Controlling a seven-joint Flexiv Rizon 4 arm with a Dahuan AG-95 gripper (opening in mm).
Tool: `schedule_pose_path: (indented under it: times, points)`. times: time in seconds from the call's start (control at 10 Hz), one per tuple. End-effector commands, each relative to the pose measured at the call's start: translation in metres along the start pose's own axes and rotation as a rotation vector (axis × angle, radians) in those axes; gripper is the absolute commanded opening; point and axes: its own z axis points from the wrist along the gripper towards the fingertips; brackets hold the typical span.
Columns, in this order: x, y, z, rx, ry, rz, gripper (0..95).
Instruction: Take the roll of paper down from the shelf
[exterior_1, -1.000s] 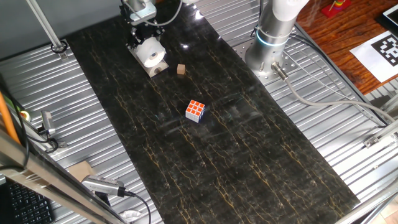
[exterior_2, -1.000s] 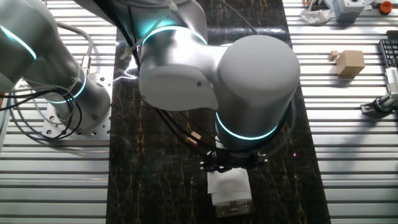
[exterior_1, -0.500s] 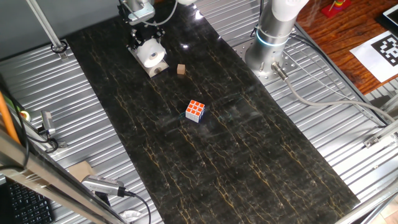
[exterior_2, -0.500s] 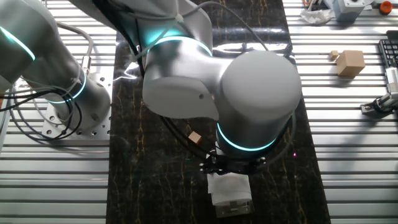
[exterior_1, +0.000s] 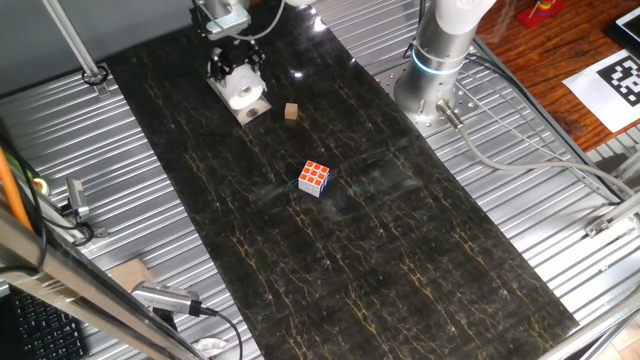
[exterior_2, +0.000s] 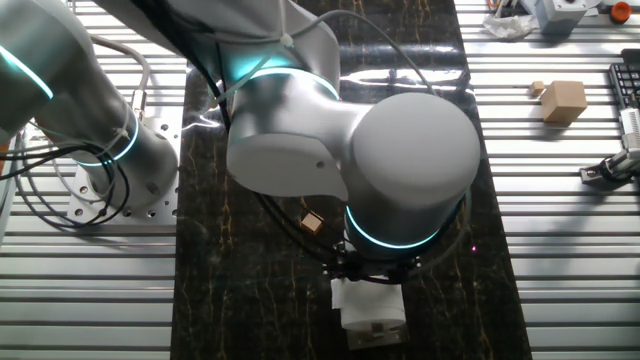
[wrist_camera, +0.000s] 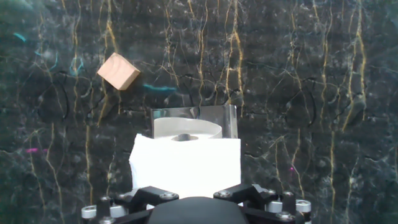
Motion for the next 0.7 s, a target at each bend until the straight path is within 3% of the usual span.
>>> schedule_pose_path:
  times: [0.1,0.3,0.4,0.7]
  points:
    - [0.0000,-0.0001,-0.0002,0.001,-0.002,0.013,0.0]
    - [0.0000,0.0000,-0.0039,0.000,-0.009,0.019,0.0]
    - [-0.0001,0.0000,-0.0043,0.000,-0.034,0.029,0.0]
    - [-0.0025,-0.0014,-0.0052,-0.002,-0.064,0.050,0.0]
